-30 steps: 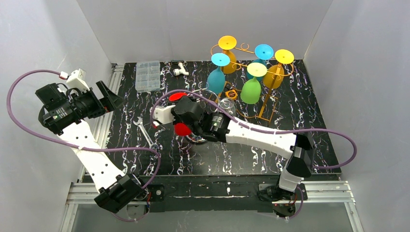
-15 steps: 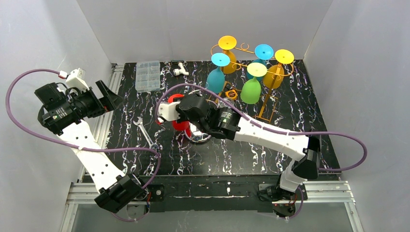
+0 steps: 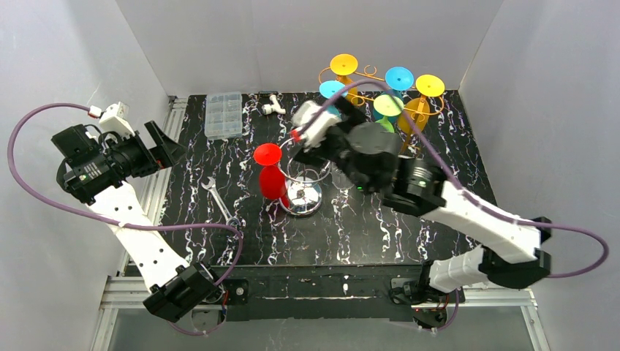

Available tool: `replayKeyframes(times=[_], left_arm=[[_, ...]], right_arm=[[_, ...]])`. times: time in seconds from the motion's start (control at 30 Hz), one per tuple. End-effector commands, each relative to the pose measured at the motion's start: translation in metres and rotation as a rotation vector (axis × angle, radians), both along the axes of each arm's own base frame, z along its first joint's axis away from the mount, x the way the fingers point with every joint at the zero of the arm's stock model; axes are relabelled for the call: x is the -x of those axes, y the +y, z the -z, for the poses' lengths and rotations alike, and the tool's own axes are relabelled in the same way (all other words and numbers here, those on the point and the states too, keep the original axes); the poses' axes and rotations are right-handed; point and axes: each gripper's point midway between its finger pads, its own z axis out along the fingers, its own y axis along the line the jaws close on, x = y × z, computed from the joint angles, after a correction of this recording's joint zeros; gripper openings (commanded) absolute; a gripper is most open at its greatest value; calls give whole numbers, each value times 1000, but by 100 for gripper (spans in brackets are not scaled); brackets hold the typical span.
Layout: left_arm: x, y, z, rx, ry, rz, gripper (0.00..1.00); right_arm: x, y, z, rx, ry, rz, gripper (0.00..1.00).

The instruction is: Place the wine glass upside down on the wine glass rack

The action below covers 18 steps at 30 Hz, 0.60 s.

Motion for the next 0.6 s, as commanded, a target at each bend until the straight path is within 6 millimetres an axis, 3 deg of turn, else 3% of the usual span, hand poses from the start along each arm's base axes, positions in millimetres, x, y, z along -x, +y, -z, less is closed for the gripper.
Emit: replayKeyframes(times=[0.0,0.13,0.27,0.43,0.57], left_arm=[[1,-4,1,18,-6,33,98],[-9,3,9,42,7,30,98],[-18,10,14,58,20,29,98],[-24,13,12,59,8,42,98],[-26,12,10,50,-20,59,98]], right_arm=[[-7,-75,-38,-296,28,202,98],[-24,-136,-22,-372,84,368,98],[-35,-181,20,-366,163,587,98],[-26,-230,83,-394,285,778,99],[-16,-261,120,-394,347,912,95]])
